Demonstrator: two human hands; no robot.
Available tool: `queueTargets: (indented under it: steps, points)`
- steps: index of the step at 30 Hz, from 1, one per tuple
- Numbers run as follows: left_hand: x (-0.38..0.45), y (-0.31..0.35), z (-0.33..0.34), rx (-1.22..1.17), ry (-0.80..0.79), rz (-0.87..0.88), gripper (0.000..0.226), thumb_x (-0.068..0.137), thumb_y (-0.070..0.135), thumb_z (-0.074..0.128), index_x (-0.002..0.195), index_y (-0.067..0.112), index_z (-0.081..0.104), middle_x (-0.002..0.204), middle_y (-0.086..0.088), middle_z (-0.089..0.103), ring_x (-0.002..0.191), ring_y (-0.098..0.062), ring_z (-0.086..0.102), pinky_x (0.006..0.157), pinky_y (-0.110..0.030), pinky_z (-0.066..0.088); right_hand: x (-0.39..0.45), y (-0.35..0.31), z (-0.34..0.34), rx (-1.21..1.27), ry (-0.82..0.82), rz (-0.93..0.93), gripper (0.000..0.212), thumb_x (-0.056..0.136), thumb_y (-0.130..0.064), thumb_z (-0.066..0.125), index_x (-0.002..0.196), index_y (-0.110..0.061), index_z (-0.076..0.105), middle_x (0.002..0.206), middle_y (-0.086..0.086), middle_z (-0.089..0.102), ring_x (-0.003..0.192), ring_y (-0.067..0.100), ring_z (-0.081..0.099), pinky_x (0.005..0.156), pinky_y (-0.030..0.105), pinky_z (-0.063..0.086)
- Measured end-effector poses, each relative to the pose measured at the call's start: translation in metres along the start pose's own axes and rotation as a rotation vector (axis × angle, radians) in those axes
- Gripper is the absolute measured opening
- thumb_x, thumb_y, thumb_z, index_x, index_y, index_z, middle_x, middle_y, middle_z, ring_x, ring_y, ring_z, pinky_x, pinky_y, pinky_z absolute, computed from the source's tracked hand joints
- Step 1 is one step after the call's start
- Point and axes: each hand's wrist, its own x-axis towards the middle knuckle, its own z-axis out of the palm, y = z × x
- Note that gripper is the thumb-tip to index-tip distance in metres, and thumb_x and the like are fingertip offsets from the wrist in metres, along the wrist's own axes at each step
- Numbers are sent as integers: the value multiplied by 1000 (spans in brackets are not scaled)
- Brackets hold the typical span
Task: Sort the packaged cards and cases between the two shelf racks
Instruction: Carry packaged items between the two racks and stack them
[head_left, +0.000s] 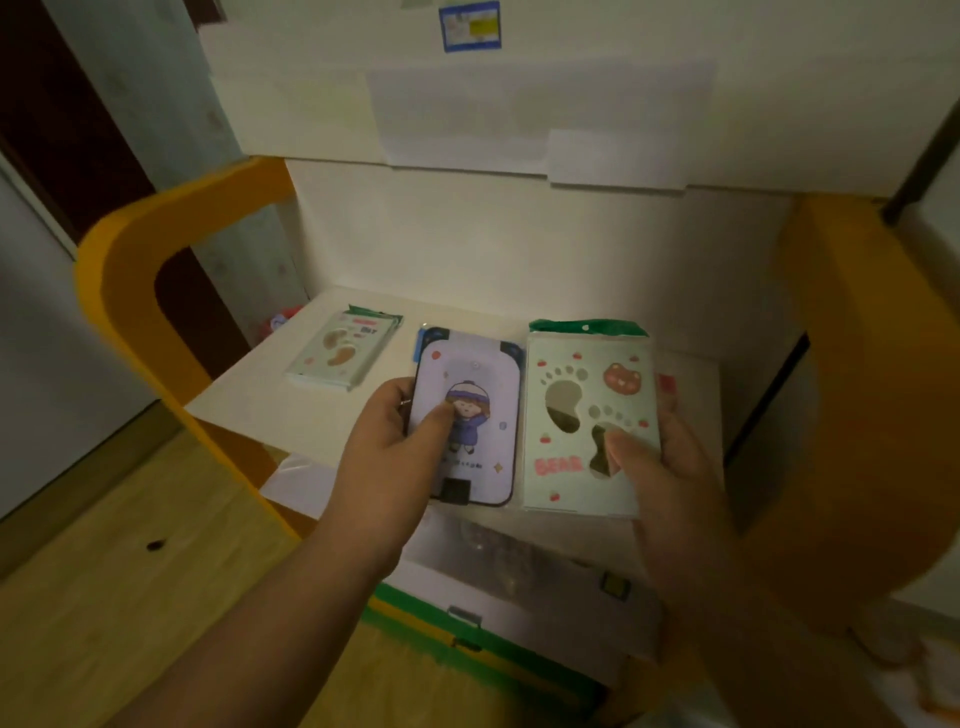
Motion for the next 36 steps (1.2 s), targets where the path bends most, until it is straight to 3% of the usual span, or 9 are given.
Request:
queueTargets:
  steps: [6, 10, 18, 22, 25, 28, 33, 36]
  points:
    - [40, -7, 6, 21, 10, -34, 6, 93, 28, 61, 99, 27, 62, 92, 1, 75, 80, -17, 74, 72, -42, 61, 30, -6, 7, -25, 38, -19, 28, 98, -24, 58, 125, -30, 58, 104, -6, 75, 86, 11, 74, 63, 31, 61]
    - [62, -13, 5, 10, -19, -51, 8, 94, 27, 60, 101, 26, 62, 90, 1, 76, 79, -18, 74, 69, -41, 62, 40, -4, 16, -4, 56, 21, 28, 97, -23, 58, 124, -31, 59, 108, -4, 74, 90, 15, 74, 71, 42, 63]
    - [112, -24, -5, -5, -138, -15, 26, 95, 29, 59, 120, 34, 53, 101, 2, 74, 82, -15, 74, 74, -42, 61, 48, -6, 39, 20, 130, 23, 26, 99, -18, 55, 121, -31, 59, 111, -3, 74, 97, 21, 73, 76, 49, 62]
    - [138, -34, -16, 20, -162, 25, 29, 97, 28, 55, 122, 39, 46, 98, 12, 69, 75, 0, 71, 58, -20, 57, 46, -3, 51, -15, 190, 45, 24, 97, -22, 57, 121, -26, 59, 112, 0, 74, 97, 23, 73, 78, 52, 61]
    - [156, -43, -21, 80, -214, 10, 33, 99, 27, 52, 130, 33, 46, 103, 8, 67, 79, -1, 68, 50, -12, 50, 47, -1, 61, -20, 253, 58, 21, 98, -21, 57, 119, -23, 60, 109, 3, 74, 93, 22, 74, 77, 50, 61]
    - [173, -53, -21, 167, -259, 3, 35, 99, 27, 52, 133, 28, 45, 110, 3, 67, 88, -7, 66, 57, -18, 51, 46, 1, 73, -40, 308, 57, 20, 98, -20, 55, 117, -22, 60, 107, 3, 74, 92, 21, 74, 79, 49, 61]
    - [195, -75, -18, 380, -349, 40, 18, 97, 28, 52, 112, 35, 44, 102, 4, 64, 86, -12, 66, 74, -37, 60, 42, 5, 88, -22, 358, 65, 20, 98, -19, 56, 117, -21, 62, 105, 5, 76, 94, 27, 74, 83, 55, 59]
    - [202, -90, -21, 544, -386, 128, 20, 93, 40, 51, 112, 34, 50, 108, 3, 64, 89, -11, 65, 72, -34, 61, 38, 6, 95, -26, 373, 62, 19, 98, -20, 56, 115, -22, 63, 105, 5, 76, 93, 28, 74, 82, 55, 59]
